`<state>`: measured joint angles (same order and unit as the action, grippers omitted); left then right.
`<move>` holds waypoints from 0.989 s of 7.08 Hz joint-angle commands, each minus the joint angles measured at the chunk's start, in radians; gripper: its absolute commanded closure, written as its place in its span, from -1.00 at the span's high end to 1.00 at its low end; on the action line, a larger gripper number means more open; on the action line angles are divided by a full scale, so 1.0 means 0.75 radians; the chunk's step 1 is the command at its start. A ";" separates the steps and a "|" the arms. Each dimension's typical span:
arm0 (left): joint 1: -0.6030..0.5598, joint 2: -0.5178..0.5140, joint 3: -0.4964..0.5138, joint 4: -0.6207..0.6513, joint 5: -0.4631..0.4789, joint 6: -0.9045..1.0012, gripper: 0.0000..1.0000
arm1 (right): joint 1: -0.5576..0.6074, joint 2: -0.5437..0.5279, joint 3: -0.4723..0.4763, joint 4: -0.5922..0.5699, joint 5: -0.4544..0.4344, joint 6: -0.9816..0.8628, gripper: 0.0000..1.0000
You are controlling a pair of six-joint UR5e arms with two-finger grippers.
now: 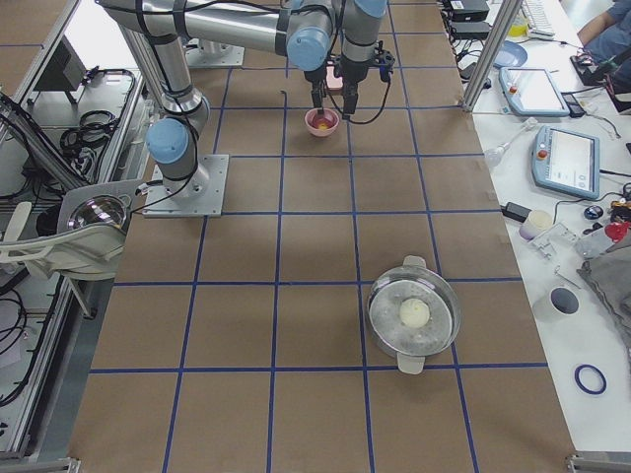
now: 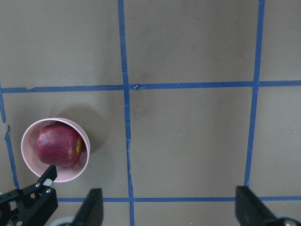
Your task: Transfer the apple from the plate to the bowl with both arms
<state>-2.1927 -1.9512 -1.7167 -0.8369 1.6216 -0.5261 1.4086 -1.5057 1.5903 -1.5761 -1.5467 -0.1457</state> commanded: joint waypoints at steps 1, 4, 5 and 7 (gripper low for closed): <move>0.149 0.140 0.010 -0.160 -0.002 0.103 1.00 | 0.002 -0.003 -0.001 -0.005 -0.003 0.000 1.00; 0.528 0.353 0.025 -0.472 -0.004 0.435 1.00 | 0.034 -0.025 -0.001 -0.005 0.015 0.142 1.00; 0.642 0.421 0.063 -0.579 -0.023 0.488 1.00 | 0.111 -0.025 -0.003 -0.007 0.007 0.242 1.00; 0.821 0.499 0.241 -0.905 -0.072 0.623 1.00 | 0.192 -0.060 -0.008 -0.018 -0.003 0.323 1.00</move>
<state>-1.6496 -1.6170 -1.6121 -1.3580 1.5804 -0.1253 1.5221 -1.5303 1.5858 -1.5871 -1.5450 0.0629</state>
